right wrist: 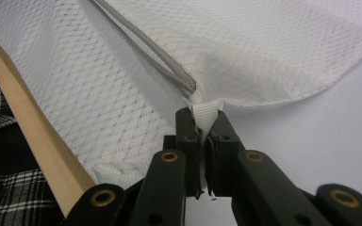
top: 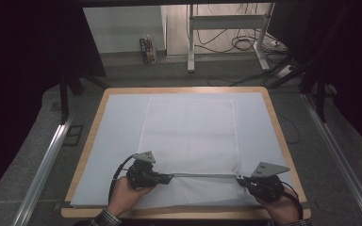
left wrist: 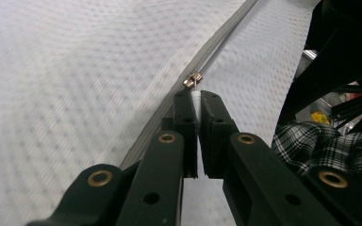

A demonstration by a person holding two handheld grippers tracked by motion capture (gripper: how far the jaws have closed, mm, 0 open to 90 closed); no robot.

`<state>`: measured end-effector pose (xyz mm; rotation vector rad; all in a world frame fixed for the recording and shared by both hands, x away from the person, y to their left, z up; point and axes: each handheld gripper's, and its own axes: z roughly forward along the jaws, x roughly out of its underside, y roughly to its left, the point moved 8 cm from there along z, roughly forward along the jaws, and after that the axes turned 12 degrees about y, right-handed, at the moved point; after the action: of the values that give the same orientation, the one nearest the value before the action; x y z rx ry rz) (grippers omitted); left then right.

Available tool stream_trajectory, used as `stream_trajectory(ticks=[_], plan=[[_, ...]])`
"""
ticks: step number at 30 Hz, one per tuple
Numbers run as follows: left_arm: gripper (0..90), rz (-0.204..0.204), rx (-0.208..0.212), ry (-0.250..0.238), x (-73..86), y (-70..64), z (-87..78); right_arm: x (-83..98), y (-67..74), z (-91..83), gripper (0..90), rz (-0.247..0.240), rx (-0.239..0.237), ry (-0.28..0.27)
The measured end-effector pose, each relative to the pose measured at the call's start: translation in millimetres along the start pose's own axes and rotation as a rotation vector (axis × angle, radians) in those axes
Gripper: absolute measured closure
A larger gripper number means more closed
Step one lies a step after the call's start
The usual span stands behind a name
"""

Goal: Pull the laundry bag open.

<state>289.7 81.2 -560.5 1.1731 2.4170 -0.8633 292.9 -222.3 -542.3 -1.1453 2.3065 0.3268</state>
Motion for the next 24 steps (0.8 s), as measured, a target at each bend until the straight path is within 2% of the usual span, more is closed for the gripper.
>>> stream_trajectory(ticks=[11, 19, 24], plan=[[87.1, -0.02, -0.032, 0.001, 11.8, 4.8, -8.1, 0.3, -0.1, 0.1, 84.4, 0.0, 0.002, 0.003], [87.1, -0.047, -0.038, -0.012, 20.7, 8.4, -15.4, 0.4, -0.3, 0.1, 84.4, 0.001, 0.001, 0.003], [87.1, -0.051, -0.038, -0.019, 23.5, 8.5, -17.4, 0.1, 0.5, 0.2, 84.4, 0.001, -0.003, 0.003]])
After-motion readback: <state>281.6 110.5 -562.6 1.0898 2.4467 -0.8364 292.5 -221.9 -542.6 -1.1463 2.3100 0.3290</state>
